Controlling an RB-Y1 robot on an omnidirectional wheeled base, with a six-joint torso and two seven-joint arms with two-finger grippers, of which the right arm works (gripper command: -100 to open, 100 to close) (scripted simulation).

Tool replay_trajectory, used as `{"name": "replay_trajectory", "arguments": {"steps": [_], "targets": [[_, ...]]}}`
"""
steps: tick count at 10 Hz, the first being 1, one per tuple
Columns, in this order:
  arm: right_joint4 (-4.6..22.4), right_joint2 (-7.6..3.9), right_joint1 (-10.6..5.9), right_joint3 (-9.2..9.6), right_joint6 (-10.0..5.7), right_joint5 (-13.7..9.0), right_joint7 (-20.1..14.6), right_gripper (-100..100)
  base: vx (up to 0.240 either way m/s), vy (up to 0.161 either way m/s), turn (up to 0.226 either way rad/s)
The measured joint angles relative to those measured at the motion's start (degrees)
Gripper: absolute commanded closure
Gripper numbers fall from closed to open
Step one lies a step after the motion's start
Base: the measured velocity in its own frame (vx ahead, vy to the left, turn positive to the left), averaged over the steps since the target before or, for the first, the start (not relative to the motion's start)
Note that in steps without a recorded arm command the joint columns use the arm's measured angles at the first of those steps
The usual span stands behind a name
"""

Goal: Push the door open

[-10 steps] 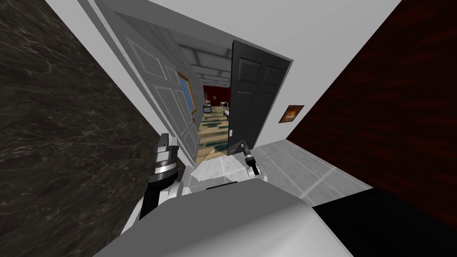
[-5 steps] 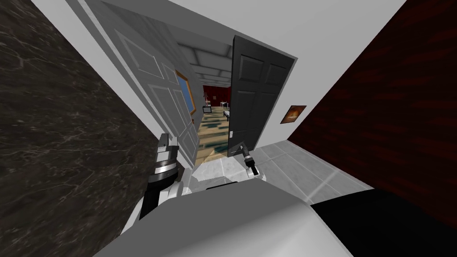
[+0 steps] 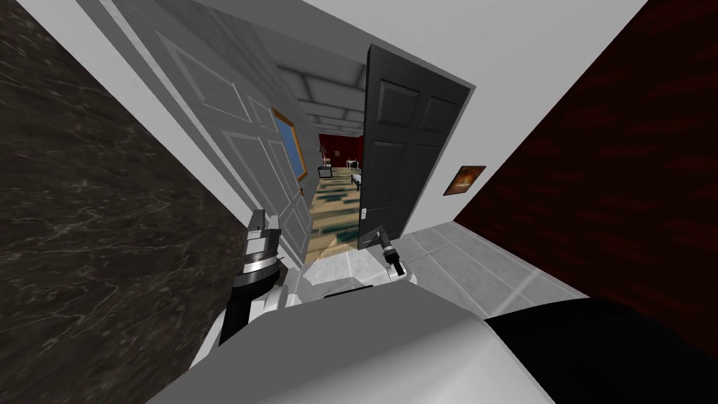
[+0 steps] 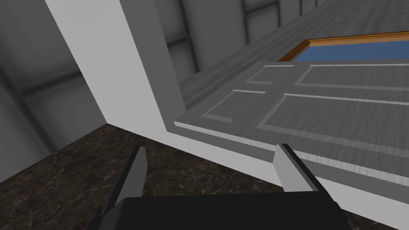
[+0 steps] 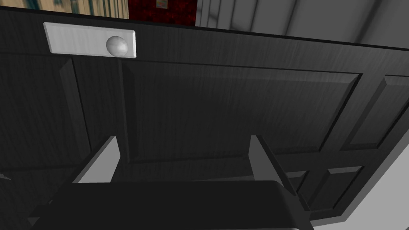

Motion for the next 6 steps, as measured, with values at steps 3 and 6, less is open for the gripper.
{"name": "replay_trajectory", "arguments": {"steps": [3, 6], "targets": [[5.48, 0.03, -2.41, -0.49, -1.00, 0.55, -0.68, -100, 0.102, 0.002, 0.001], [8.43, -0.03, -3.28, -0.64, -1.30, 1.19, -1.74, -100, 0.088, -0.005, 0.000]]}}
